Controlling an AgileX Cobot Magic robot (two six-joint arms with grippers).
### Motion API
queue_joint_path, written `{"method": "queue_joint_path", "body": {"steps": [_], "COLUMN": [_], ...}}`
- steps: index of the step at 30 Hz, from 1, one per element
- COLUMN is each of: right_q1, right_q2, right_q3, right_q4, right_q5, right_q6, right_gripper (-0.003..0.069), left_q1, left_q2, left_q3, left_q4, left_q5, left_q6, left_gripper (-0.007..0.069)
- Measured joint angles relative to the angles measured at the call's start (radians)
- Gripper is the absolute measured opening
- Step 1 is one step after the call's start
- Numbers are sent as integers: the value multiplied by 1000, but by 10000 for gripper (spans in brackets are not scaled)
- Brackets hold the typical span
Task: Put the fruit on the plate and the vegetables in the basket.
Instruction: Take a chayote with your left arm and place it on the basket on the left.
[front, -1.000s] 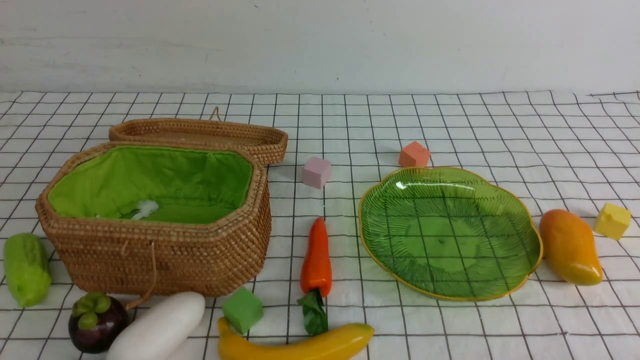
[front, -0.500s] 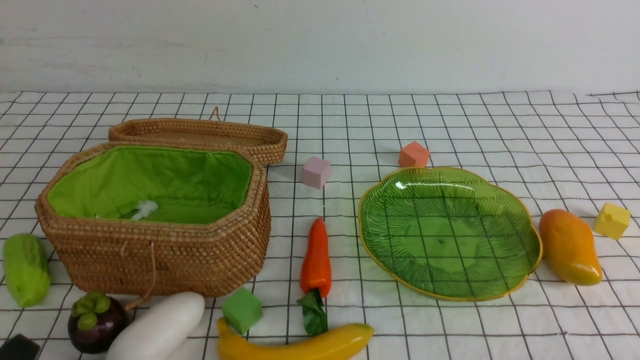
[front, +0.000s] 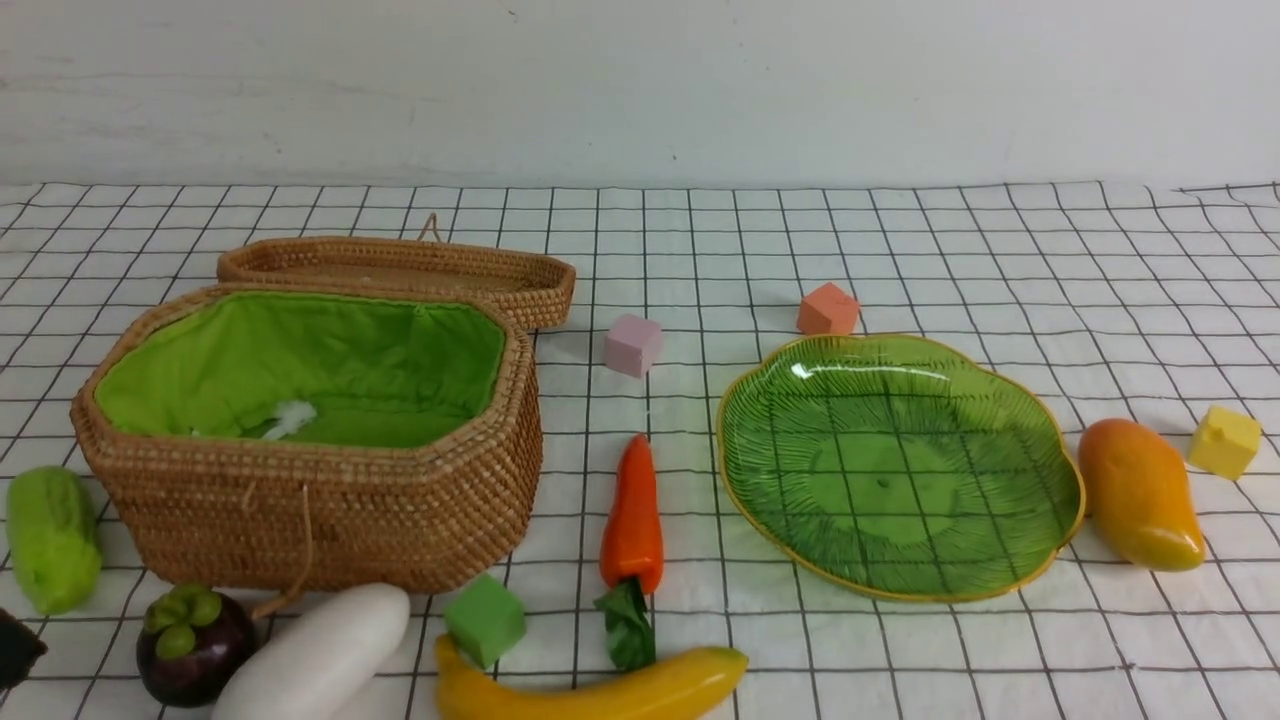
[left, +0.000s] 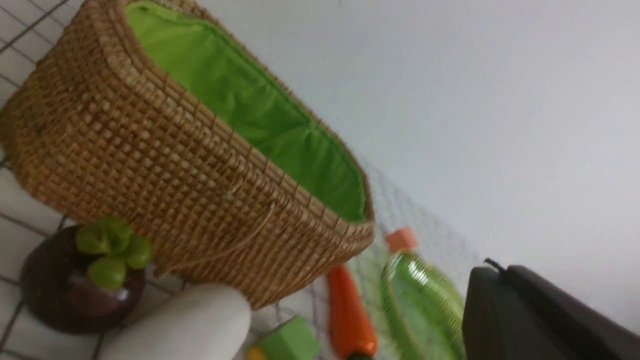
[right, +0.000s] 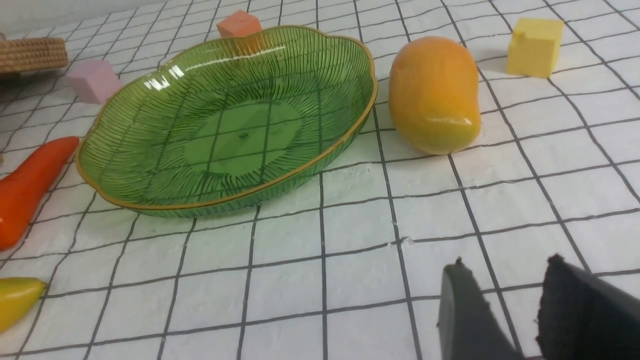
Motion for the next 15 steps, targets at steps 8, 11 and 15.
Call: {"method": "queue_joint_path", "body": {"steps": [8,11,15], "right_q1": [0,0,1], "right_q2": [0,0,0], "right_q3": [9,9,9], "right_q4": [36,196,282], "right_q5": [-79,-172,-265], "right_q6": [97,277,376], "right_gripper": [246,246,229], "left_q1": [0,0,0], "left_q2": [290,383,426], "left_q3": [-228,-269,-276], "left_q4": [82,87,97], "left_q5": [390,491,508], "left_q6": [124,162,187], "left_gripper": [-13,-13,-13]}}
